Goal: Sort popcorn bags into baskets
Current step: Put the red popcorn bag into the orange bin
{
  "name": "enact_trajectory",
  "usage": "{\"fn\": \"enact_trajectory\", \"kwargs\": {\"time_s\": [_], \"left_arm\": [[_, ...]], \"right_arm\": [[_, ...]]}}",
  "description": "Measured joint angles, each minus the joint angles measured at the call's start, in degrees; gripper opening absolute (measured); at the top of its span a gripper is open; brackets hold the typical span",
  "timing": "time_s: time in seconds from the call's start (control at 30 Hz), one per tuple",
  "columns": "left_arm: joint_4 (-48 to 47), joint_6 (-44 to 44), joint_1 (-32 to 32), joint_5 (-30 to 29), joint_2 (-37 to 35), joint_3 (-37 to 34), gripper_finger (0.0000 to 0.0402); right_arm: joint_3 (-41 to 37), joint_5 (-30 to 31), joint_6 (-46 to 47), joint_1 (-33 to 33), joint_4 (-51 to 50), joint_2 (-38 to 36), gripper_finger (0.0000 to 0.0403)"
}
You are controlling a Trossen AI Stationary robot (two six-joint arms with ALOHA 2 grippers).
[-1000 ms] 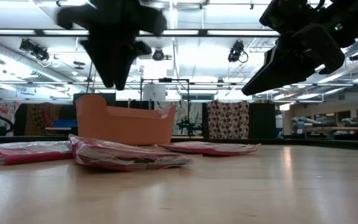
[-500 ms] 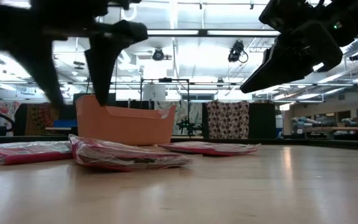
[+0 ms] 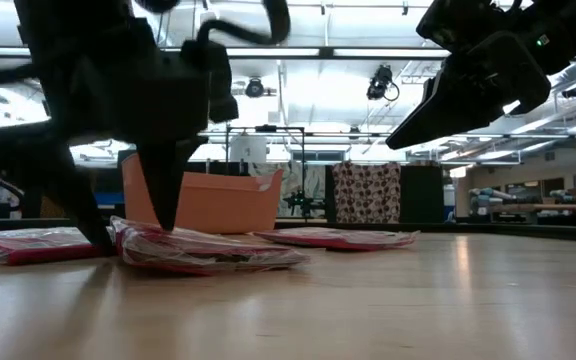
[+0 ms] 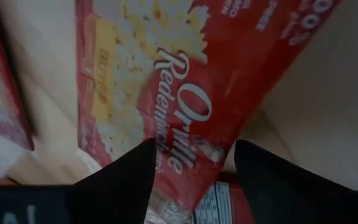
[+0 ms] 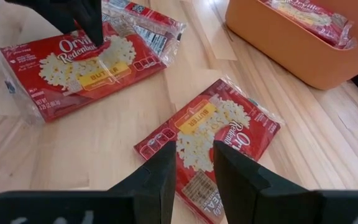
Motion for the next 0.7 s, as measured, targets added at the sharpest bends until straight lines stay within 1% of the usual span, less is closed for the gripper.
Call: {"fn": "enact_trajectory", "kwargs": {"time_s": [0.17, 0.53, 0.63, 0.7], "left_arm": [[-0.7, -3.74, 0.09, -0.22, 1.37, 0.09, 0.0182], [-4.13, -11.65, 0.35, 0.12, 1.44, 0.11, 0.0047], [-5.31, -12.2, 0.35, 1.14, 1.38, 0.11, 0.0024], [-5.88, -12.48, 0.44, 1.29, 1.32, 0.09, 0.0017]], "right_arm": [[0.02, 0.0, -0.28, 0.0, -0.05, 0.0, 0.011], [0.0, -0.48, 0.04, 0.15, 0.09, 0.0, 0.011], [0.0, -0.46, 0.1, 0.14, 0.1, 0.0, 0.011], [0.0, -0.48, 0.06, 0.15, 0.1, 0.0, 0.011]]}}
